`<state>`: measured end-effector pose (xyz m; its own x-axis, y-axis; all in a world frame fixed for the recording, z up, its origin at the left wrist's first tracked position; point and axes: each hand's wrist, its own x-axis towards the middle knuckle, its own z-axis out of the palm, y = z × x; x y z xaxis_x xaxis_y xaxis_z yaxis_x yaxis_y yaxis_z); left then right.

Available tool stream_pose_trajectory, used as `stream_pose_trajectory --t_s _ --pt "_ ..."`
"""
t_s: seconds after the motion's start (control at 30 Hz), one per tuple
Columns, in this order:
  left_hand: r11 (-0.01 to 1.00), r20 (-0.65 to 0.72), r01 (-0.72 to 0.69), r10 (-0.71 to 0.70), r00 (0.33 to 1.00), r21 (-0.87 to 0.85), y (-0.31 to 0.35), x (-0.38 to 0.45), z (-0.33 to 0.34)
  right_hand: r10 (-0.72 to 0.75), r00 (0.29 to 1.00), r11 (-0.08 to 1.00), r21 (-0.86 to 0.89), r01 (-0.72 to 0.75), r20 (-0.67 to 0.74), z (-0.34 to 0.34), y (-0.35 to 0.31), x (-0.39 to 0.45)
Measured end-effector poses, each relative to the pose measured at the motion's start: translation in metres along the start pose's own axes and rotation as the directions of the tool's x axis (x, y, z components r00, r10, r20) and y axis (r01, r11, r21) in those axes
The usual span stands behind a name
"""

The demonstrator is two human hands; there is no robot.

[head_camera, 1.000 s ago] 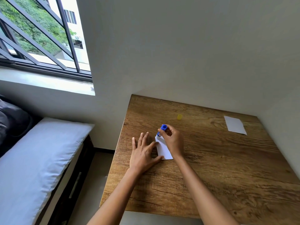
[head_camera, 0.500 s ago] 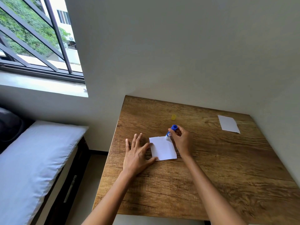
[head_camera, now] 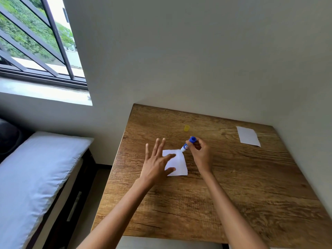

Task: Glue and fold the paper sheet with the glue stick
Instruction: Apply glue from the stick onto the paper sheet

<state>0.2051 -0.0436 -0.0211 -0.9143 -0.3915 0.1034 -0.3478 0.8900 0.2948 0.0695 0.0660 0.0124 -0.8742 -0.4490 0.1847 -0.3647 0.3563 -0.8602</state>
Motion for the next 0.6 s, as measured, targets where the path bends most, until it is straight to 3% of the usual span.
stream_pose_trajectory --t_s 0.13,0.6 --pt "0.998 0.107 -0.012 0.006 0.994 0.056 0.002 0.008 0.007 -0.045 0.999 0.998 -0.043 0.046 0.019 0.004 0.001 0.004" --pt "0.999 0.091 0.028 -0.032 0.995 0.045 0.001 0.008 0.011 -0.062 0.997 0.995 -0.071 0.065 0.04 -0.006 0.003 -0.015"
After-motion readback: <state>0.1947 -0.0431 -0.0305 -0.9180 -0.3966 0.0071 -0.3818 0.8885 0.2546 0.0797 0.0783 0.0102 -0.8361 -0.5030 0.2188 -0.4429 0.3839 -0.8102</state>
